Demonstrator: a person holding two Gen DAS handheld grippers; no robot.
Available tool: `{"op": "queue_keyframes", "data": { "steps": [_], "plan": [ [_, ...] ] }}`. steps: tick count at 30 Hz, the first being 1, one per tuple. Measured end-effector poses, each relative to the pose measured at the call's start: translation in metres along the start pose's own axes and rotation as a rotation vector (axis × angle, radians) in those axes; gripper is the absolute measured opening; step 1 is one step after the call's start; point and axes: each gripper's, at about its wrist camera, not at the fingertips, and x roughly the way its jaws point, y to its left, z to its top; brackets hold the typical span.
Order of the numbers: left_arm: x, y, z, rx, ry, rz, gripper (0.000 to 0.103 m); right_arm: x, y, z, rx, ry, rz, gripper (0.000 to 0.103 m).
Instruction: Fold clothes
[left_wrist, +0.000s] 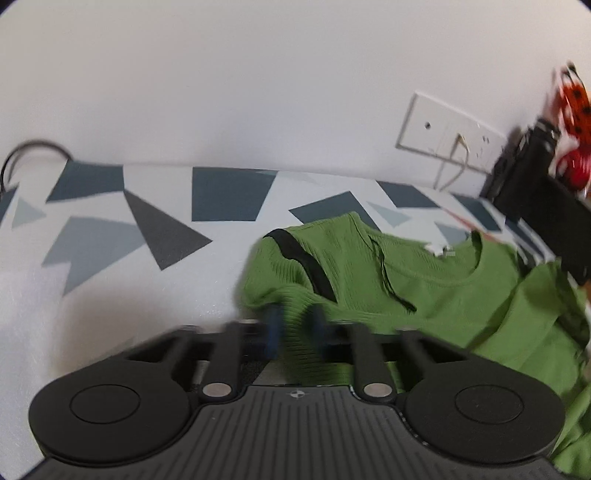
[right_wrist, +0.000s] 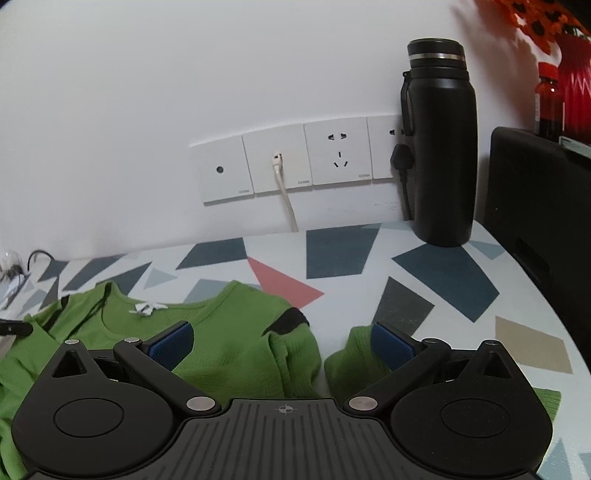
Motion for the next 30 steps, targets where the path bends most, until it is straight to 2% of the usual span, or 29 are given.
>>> {"op": "queue_keyframes", "data": {
  "steps": [5,7,8,9,13,14,15,16,17,21,26,30],
  "plan": [
    [-0.017,0.001,0.004,0.018,-0.079,-0.017,0.006,0.01,0.004,0.001,-0.015,0.033,0.022,0.099],
    [-0.021,0.005,0.005,0.006,-0.102,-0.025,0.006,0.013,0.006,0.001,-0.021,0.046,0.031,0.089],
    [-0.021,0.006,0.004,-0.001,-0.106,-0.023,0.006,0.015,0.007,0.001,-0.024,0.053,0.036,0.078],
    [-0.021,0.008,0.003,-0.007,-0.111,-0.022,0.005,0.017,0.008,0.001,-0.027,0.06,0.04,0.071],
    [-0.028,0.006,-0.002,-0.001,-0.16,-0.006,0.004,0.021,0.014,0.0,-0.059,0.064,0.029,0.066],
    [-0.03,0.006,-0.003,-0.004,-0.177,-0.005,0.004,0.021,0.017,-0.001,-0.076,0.062,0.021,0.059],
    [-0.031,0.007,-0.003,-0.013,-0.188,-0.004,0.004,0.023,0.019,-0.002,-0.091,0.078,0.025,0.041],
    [-0.031,0.009,-0.003,-0.023,-0.197,-0.002,0.004,0.025,0.02,-0.002,-0.105,0.096,0.03,0.03],
    [-0.029,0.012,-0.004,-0.037,-0.194,0.002,0.004,0.026,0.02,-0.002,-0.109,0.112,0.028,0.013],
    [-0.021,0.024,-0.008,-0.096,-0.198,0.018,0.004,0.02,0.018,0.002,-0.068,0.048,0.04,0.009],
    [-0.023,0.035,-0.012,-0.155,-0.261,0.043,0.004,0.016,0.018,0.011,-0.059,-0.007,0.041,0.008],
    [-0.011,0.042,-0.012,-0.183,-0.225,0.045,0.004,0.032,0.022,0.009,-0.088,0.052,0.036,0.008]
  ]
}}
